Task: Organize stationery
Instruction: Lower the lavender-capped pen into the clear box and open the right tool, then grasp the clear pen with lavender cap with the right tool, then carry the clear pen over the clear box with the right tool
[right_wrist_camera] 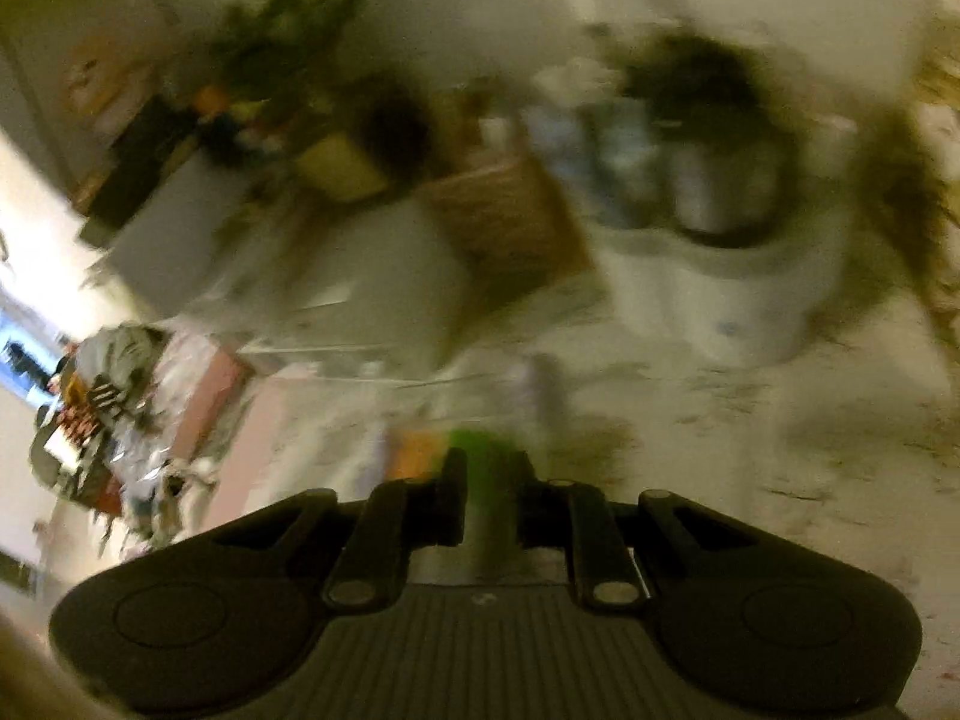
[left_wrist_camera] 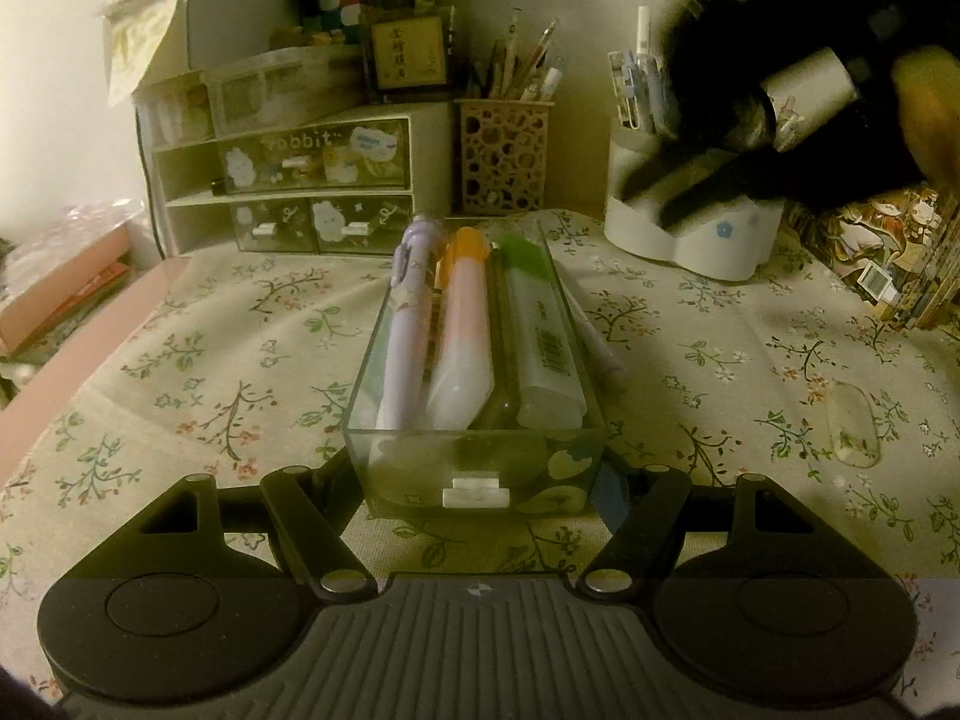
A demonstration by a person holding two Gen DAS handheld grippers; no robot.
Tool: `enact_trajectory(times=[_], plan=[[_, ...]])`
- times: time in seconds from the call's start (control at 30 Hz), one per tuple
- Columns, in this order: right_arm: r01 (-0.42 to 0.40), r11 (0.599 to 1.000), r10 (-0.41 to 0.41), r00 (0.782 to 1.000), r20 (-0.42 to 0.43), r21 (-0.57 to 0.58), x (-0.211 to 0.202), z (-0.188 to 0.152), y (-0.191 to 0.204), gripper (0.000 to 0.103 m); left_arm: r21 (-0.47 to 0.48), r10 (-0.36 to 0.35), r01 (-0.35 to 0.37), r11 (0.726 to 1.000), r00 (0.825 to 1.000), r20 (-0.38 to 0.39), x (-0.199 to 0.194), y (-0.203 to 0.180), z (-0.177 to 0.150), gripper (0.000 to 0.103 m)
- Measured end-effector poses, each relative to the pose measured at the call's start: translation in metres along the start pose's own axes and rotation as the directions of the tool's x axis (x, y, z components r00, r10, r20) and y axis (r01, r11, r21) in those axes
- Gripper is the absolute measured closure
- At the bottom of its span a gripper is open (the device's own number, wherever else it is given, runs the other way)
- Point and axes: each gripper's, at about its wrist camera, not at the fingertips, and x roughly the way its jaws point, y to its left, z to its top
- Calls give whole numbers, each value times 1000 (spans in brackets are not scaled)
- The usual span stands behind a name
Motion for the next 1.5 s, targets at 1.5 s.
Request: enact_trajectory(times=[1.5], plan=[[48, 999, -50, 996, -80, -21, 66, -16, -3, 90, -26, 29, -28, 999, 999, 36, -16, 14, -15, 30]])
